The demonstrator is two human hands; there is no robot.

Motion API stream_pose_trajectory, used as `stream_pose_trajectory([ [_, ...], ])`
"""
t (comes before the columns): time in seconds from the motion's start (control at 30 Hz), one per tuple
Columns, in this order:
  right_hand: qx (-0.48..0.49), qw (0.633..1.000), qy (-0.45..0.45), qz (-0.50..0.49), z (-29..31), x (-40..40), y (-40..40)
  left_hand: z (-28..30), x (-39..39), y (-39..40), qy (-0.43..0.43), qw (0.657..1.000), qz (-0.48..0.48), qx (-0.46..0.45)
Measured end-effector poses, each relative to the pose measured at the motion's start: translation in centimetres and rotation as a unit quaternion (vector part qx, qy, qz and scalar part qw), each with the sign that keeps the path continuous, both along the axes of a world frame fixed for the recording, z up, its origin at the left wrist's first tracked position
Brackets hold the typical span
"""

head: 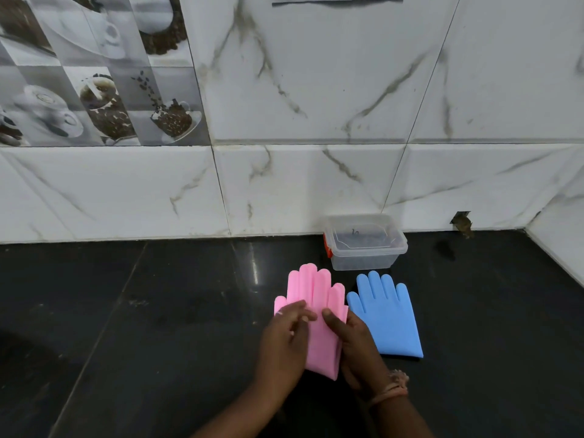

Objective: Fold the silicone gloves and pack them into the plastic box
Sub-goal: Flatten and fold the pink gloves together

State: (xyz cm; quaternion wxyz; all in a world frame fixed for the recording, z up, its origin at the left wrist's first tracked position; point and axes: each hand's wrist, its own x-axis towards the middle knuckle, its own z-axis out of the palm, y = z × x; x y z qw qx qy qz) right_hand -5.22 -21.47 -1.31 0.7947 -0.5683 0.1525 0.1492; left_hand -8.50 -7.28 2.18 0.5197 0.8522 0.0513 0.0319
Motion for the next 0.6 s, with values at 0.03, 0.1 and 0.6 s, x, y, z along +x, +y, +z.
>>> stream_pose_trajectory([
  [0.03, 0.023, 1.0, -0.003, -0.003, -0.1, -0.1, -0.3, -0.1, 0.2, 0.4, -0.015, 0.998, 0.046, -0.039],
  [0.1, 0.075, 0.997, 0.001, -0.005, 0.0, -0.2, -0.7, -0.4, 0.8, 1.9, 0.02, 0.987, 0.12, -0.105],
  [0.6, -0.105, 0.991, 0.025, 0.08, -1.6, -1.2, 1.1, -4.8, -0.6, 6.3, 0.267, 0.826, 0.05, -0.493],
])
